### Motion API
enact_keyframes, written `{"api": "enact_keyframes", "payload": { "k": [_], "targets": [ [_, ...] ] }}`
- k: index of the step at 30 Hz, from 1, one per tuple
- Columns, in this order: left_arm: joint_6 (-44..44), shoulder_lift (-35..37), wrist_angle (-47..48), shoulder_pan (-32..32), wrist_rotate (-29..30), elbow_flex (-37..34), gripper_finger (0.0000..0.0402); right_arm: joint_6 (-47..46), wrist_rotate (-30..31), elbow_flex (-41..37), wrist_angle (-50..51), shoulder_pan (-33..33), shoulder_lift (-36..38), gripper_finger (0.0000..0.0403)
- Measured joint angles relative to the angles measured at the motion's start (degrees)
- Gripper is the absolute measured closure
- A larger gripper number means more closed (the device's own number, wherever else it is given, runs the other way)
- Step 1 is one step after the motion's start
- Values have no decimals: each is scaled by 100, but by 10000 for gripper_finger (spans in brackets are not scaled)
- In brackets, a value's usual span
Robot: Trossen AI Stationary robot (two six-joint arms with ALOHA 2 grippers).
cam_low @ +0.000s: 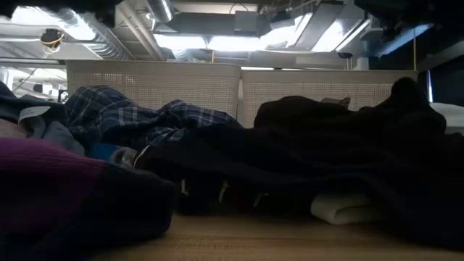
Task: Sort clothes
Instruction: Put the patterned shirt into the left white bin
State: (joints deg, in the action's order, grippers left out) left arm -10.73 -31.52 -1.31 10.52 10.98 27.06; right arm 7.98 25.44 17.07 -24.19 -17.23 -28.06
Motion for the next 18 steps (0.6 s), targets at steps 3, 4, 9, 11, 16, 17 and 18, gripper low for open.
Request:
{"api": "enact_keyframes", "payload": {
  "k": [3, 4, 9, 11, 16, 17, 18],
  "targets": [
    [7, -732, 457, 2, -2, 599, 400, 98, -1, 248, -58, 0, -426, 386],
    [11, -951, 616, 2, 0, 791, 400, 152, -1, 324, -137, 1, -586, 386],
    [192, -1912, 1600, 14, 19, 1762, 400, 487, -7, 555, -647, 0, -1299, 386],
    [317, -2240, 2173, 77, 108, 2100, 400, 664, -6, 630, -864, 0, -1504, 386],
    [774, -2916, 3121, 383, 588, 2600, 400, 884, -9, 875, -990, 2, -1809, 386],
    [892, -3007, 3204, 440, 620, 2616, 400, 884, -9, 910, -990, 0, -1830, 386],
    [988, -3087, 3279, 493, 620, 2618, 400, 882, -11, 955, -994, 0, -1857, 386]
  ]
}}
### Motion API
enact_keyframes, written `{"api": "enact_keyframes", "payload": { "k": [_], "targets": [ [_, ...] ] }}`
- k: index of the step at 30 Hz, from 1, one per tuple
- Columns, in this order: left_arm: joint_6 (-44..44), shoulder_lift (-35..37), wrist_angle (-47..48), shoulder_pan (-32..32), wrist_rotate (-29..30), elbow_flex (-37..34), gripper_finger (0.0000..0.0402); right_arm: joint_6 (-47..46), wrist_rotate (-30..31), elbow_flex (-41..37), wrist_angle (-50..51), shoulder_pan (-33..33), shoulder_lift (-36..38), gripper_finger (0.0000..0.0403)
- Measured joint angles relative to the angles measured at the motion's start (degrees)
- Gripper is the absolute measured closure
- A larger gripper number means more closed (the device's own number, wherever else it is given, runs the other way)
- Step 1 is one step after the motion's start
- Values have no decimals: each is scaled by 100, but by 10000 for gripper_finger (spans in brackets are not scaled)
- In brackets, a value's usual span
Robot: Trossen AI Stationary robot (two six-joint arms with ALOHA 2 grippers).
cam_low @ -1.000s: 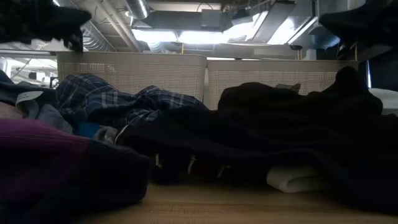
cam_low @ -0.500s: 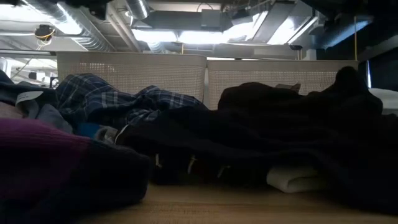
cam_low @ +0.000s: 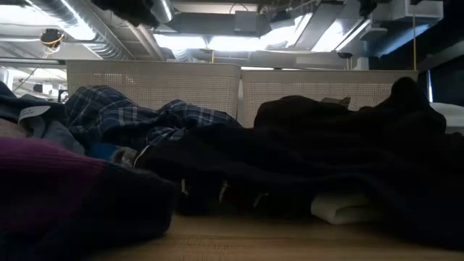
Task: Sort clothes
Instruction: Put the patterned shirt into the left white bin
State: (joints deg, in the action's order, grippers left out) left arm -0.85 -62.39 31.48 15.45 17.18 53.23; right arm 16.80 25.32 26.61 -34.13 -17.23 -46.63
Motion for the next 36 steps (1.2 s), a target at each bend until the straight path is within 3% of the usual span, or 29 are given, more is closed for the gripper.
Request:
{"api": "enact_keyframes", "payload": {
  "k": [15, 19, 30, 36],
  "targets": [
    [-91, -923, -78, 67, 150, -28, 392, -158, -397, 164, 68, 0, -218, 386],
    [1, -949, -38, 62, 615, -31, 359, -153, -398, 164, 30, 0, -329, 386],
    [373, -947, -64, 63, 626, -31, 227, -153, -397, 164, -46, 2, -352, 386],
    [462, -947, 5, 63, 652, -31, 184, -151, -396, 164, -50, 0, -352, 386]
  ]
}}
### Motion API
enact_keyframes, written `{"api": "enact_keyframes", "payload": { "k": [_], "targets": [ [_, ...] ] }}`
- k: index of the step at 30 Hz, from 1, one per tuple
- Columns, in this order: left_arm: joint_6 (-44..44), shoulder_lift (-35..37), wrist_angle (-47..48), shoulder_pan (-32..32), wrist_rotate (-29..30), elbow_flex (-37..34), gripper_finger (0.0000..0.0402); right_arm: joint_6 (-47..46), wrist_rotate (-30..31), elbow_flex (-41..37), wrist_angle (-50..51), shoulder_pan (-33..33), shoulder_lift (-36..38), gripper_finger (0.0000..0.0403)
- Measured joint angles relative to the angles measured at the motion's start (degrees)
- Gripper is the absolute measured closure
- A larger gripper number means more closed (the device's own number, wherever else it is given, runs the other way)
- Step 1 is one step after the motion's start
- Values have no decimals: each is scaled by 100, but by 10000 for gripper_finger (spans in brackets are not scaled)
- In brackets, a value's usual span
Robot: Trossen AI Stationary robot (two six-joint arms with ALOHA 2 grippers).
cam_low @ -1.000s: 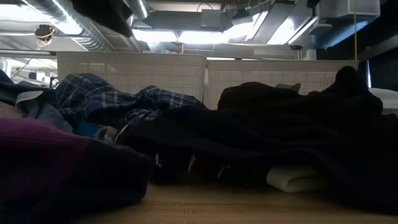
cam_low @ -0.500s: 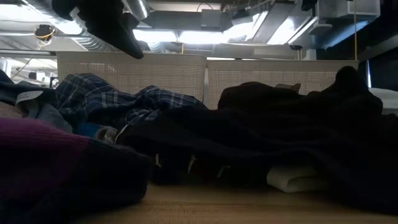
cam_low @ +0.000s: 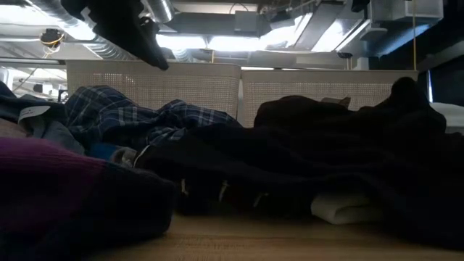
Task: Sort clothes
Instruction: Put the patterned shirt into the left white bin
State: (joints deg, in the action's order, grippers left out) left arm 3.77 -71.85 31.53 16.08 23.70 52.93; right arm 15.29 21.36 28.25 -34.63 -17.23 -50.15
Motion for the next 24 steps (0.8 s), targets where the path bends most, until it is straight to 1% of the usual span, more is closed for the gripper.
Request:
{"api": "enact_keyframes", "payload": {
  "k": [3, 9, 13, 17, 22, 24],
  "targets": [
    [-68, -6, 84, -16, 35, 0, 178, 0, -1, 0, 2, 0, 0, 386],
    [367, -112, 308, -80, 66, -1, 176, 0, 0, 0, 15, 0, 0, 386],
    [503, -426, 524, -87, 94, -2, 176, 2, 0, -2, 15, 0, 0, 386],
    [570, -807, 523, -91, 103, -2, 176, 2, 0, -2, 16, 1, 0, 386],
    [825, -1281, 521, -259, 388, -2, 176, 2, 0, -2, 17, 2, 0, 386],
    [831, -1453, 514, -353, 377, -2, 176, 2, 0, -2, 19, 0, -2, 386]
  ]
}}
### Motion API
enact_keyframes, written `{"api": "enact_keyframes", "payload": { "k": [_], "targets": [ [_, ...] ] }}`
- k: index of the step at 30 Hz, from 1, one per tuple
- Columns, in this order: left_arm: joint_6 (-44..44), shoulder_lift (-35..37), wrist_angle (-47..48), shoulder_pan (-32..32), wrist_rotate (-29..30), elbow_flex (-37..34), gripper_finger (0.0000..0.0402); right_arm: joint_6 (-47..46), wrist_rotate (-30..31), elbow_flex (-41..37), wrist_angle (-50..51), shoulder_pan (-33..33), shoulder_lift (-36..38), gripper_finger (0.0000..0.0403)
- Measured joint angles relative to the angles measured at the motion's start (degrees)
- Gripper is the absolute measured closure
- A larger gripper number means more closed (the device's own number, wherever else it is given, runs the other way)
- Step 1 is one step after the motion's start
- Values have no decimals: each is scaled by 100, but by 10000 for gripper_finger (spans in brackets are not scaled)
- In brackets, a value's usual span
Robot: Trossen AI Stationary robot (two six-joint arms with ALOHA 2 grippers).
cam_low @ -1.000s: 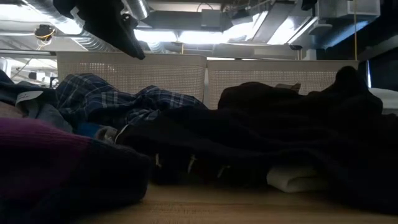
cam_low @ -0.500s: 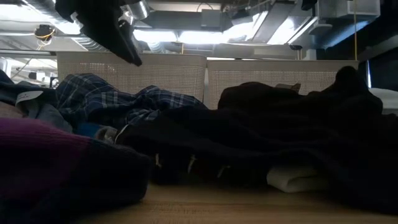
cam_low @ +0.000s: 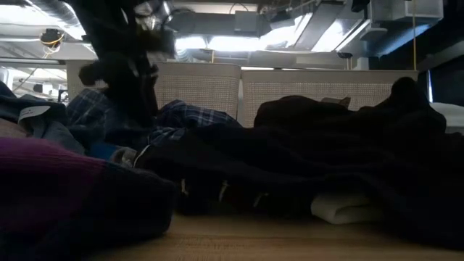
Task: Sort clothes
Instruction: Put the patterned shirt into the left white bin
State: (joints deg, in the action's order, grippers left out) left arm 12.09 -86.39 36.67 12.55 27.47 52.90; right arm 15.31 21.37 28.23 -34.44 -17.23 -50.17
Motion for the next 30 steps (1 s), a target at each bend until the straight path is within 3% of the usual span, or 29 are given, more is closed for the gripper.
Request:
{"api": "enact_keyframes", "payload": {
  "k": [6, 17, 21, 27, 30],
  "targets": [
    [-47, -498, -80, -275, -847, 3, 176, 0, 0, 0, 6, 0, 2, 386],
    [-451, -1228, -642, -440, -503, 20, 182, 0, 0, 0, 37, 1, -1, 386],
    [-464, -1346, -609, -440, -499, 24, 221, 0, 0, 0, 40, 0, -1, 386],
    [-462, -1325, -572, -397, -476, 17, 313, 0, 0, 0, 46, 0, -1, 386],
    [-462, -1331, -558, -287, -180, 7, 352, 0, 0, -1, 48, 0, -1, 386]
  ]
}}
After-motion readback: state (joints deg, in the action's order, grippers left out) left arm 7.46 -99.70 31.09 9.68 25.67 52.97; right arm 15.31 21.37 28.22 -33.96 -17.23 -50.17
